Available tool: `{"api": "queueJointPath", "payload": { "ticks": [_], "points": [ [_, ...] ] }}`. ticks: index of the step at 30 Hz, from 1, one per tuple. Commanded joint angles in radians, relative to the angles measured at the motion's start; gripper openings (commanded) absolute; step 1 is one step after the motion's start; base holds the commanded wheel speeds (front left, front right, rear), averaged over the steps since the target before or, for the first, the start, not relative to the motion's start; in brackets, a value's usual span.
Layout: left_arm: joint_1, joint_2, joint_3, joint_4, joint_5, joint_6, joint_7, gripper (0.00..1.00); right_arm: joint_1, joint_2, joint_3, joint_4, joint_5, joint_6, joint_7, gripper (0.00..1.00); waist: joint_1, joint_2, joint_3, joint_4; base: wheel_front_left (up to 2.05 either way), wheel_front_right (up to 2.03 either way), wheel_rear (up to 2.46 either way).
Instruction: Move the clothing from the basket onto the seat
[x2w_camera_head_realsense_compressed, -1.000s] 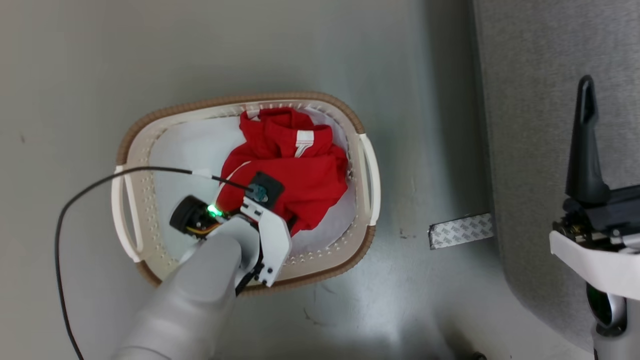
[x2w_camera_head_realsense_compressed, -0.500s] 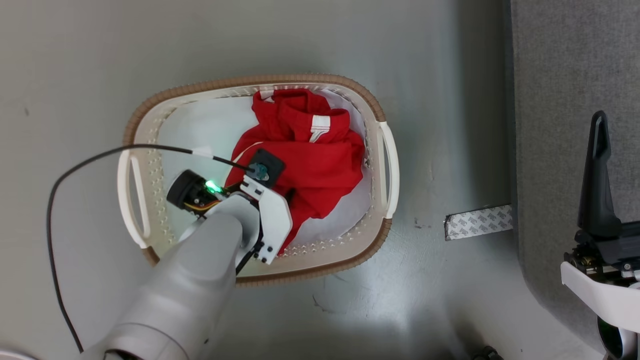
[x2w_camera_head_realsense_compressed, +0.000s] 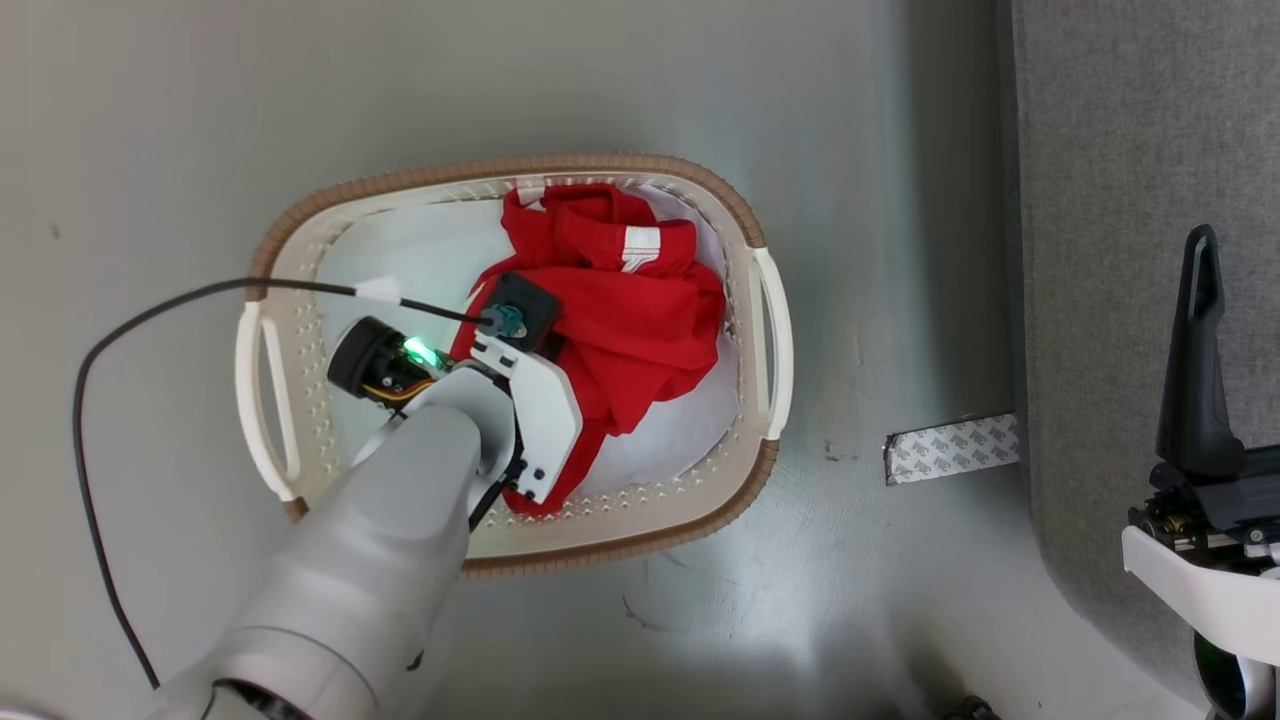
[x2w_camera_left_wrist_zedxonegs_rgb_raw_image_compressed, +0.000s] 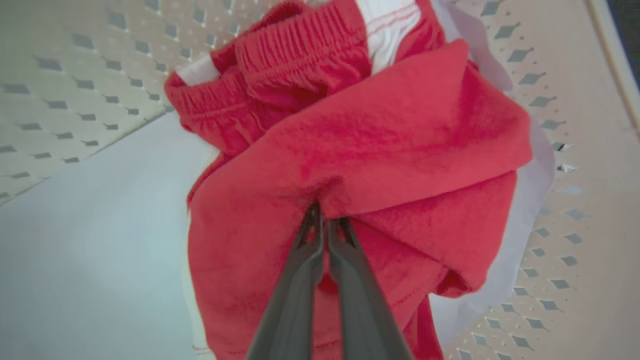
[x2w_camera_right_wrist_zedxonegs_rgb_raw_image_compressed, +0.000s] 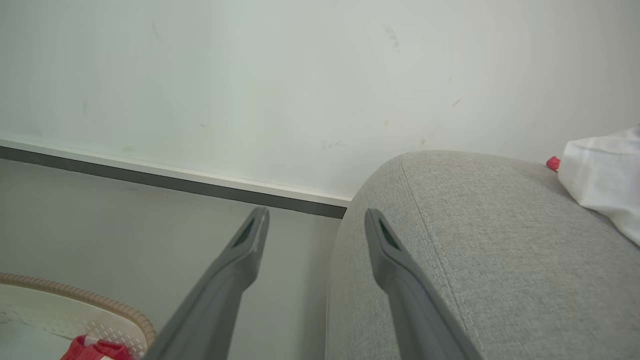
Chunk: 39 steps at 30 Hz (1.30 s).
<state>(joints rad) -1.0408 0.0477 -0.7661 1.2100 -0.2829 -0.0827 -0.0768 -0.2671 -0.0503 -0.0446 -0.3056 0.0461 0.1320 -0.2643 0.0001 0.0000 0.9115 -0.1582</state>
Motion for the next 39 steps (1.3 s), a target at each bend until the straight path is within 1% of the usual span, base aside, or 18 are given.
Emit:
{"api": "queueJointPath", "payload": {
  "ticks": [1,6,11,15,22,24,28,34,39],
  "points": [
    [-0.006,0.005,-0.002,0.004,-0.023,0.000,-0.017,0.00,-0.006,0.000,-0.001,0.008,0.009,-0.003,0.000,1.00,-0.0001,0.0000,-0.006,0.000,0.00,0.00,0.00],
    [-0.003,0.005,0.003,-0.001,-0.063,0.000,-0.065,0.00,-0.029,0.000,0.013,0.024,0.025,-0.003,0.000,1.00,-0.0001,0.0000,-0.028,0.001,0.00,0.00,0.00],
    [0.040,0.005,0.023,-0.030,-0.143,-0.010,-0.114,0.00,-0.054,0.000,0.016,0.056,0.035,-0.003,0.000,1.00,-0.0001,0.0000,-0.084,0.020,0.00,0.00,0.00],
    [0.102,0.005,0.026,-0.064,-0.210,-0.017,-0.148,0.00,-0.045,0.000,0.016,0.097,0.045,-0.003,0.000,1.00,-0.0001,0.0000,-0.175,0.046,0.00,0.00,0.00],
    [0.258,0.005,0.057,-0.155,-0.335,-0.020,-0.186,0.00,-0.007,-0.001,0.015,0.175,0.070,-0.003,0.000,1.00,-0.0001,0.0000,-0.373,0.096,0.00,0.00,0.00],
    [0.310,0.004,0.066,-0.187,-0.348,-0.016,-0.187,0.00,0.015,-0.001,0.022,0.200,0.084,-0.003,0.000,1.00,-0.0001,0.0000,-0.437,0.107,0.00,0.00,0.00],
    [0.412,0.012,0.118,-0.296,-0.345,0.004,-0.188,0.00,0.050,-0.001,0.034,0.237,0.105,-0.003,0.000,1.00,-0.0001,0.0000,-0.538,0.129,0.00,0.00,0.00],
    [0.555,0.042,0.188,-0.472,-0.328,0.033,-0.188,0.00,0.107,-0.001,0.056,0.292,0.121,-0.003,0.000,1.00,-0.0001,0.0000,-0.674,0.145,0.00,0.00,0.00],
    [0.640,0.075,0.218,-0.606,-0.324,0.065,-0.188,0.00,0.169,-0.001,0.068,0.334,0.134,-0.003,0.000,1.00,-0.0001,0.0000,-0.779,0.157,0.00,0.00,0.00]
  ]
}}
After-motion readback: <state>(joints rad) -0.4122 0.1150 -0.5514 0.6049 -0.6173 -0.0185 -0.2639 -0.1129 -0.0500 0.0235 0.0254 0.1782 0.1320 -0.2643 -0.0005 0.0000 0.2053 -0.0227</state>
